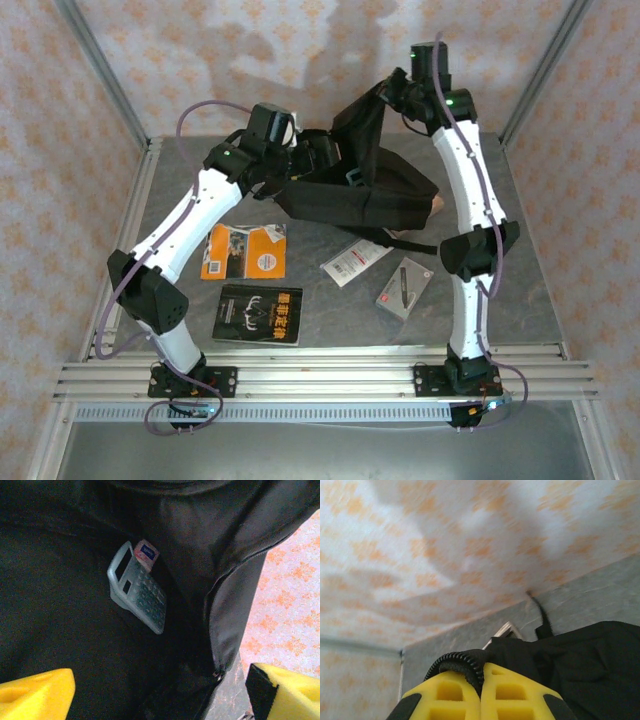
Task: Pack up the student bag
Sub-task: Close the student bag at the top-center of the table.
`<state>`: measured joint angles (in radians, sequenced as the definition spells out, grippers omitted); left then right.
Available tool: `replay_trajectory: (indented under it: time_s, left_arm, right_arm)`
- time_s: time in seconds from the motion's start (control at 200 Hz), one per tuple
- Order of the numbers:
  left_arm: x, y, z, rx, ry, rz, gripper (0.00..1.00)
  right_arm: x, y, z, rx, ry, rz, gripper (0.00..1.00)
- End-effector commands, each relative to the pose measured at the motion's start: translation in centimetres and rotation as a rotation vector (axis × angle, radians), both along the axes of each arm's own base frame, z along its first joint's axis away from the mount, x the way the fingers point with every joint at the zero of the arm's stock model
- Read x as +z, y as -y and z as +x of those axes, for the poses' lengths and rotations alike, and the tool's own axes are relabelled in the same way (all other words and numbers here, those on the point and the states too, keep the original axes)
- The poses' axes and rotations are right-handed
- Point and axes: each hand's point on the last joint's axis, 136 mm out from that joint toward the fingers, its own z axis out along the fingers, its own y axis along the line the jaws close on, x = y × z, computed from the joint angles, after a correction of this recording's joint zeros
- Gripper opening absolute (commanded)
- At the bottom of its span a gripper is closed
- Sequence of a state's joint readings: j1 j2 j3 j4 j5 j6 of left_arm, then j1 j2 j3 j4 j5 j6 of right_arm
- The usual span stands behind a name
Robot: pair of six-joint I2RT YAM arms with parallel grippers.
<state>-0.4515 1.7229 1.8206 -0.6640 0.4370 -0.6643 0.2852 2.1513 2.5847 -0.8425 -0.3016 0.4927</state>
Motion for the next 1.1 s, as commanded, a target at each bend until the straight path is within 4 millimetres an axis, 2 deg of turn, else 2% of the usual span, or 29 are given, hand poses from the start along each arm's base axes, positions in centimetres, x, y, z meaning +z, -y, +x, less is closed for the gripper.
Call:
replay_trajectory:
  time_s: [0.0,0.08,0.15,0.205,0.255,0.35,0.465,0.52,0.555,0.56,0.565,0.625,0.681,0.756,0.861,0.971,1.096]
  left_arm:
    - [2.5,-1.2,-0.3,0.053,0.042,0.003,0.91]
    - [2.2,-4.1,-0.4,0.165,0.033,0.077,0.93]
    - [2.8,-6.4,-0.7,0.236,0.051,0.114,0.95]
    - [3.3,-7.6,-1.0,0.276,0.065,0.13,1.0]
    - [3.7,-8.8,-1.3,0.314,0.071,0.152,1.0]
    - [3.9,-10.3,-2.0,0.355,0.067,0.164,1.0]
    - [3.2,-11.6,-2.9,0.388,0.048,0.173,1.0]
    - [2.3,-11.4,-3.4,0.364,0.029,0.168,1.0]
    - [2.1,-10.9,-3.9,0.331,0.026,0.152,1.0]
    - [2.1,-10.8,-3.9,0.324,0.029,0.147,1.0]
    - [2.0,-10.7,-4.0,0.319,0.027,0.144,1.0]
    - [1.3,-9.9,-4.7,0.274,0.017,0.109,1.0]
    - [1.0,-9.6,-5.4,0.256,0.009,0.092,1.0]
    - [0.1,-9.4,-6.5,0.222,-0.005,0.109,1.0]
    - [-0.3,-8.6,-7.8,0.152,0.005,0.141,0.98]
    - [0.0,-6.5,-9.2,0.057,0.046,0.178,0.96]
    - [-0.5,-3.3,-10.4,-0.055,0.068,0.207,0.95]
  right_arm:
    - [0.2,-4.4,-0.8,0.174,0.071,-0.083,0.0]
    - [-1.2,-6.1,-1.8,0.211,0.042,-0.137,0.0]
    - [-2.5,-6.7,-2.5,0.204,0.012,-0.193,0.0]
    - [-3.4,-7.2,-3.2,0.195,-0.007,-0.25,0.0]
    - [-4.3,-8.2,-3.8,0.208,-0.02,-0.285,0.0]
    - [-5.8,-9.9,-4.8,0.217,-0.043,-0.323,0.0]
    - [-6.4,-10.6,-5.2,0.196,-0.034,-0.341,0.0]
    - [-6.1,-10.4,-5.4,0.171,-0.021,-0.344,0.0]
    - [-5.8,-10.1,-5.5,0.152,-0.018,-0.349,0.15]
    - [-5.7,-10.0,-5.6,0.147,-0.018,-0.351,0.2]
    - [-5.7,-10.0,-5.6,0.147,-0.018,-0.351,0.2]
    - [-4.7,-9.3,-6.1,0.111,-0.011,-0.379,0.53]
    - [-3.6,-8.6,-7.0,0.091,0.002,-0.421,0.69]
    - [-1.9,-8.0,-8.6,0.081,0.03,-0.45,0.73]
    - [0.0,-5.7,-11.0,0.012,0.052,-0.466,0.78]
    - [-0.3,-3.2,-13.9,-0.02,0.044,-0.461,0.75]
    - [-0.8,1.1,-17.9,-0.104,0.042,-0.471,0.79]
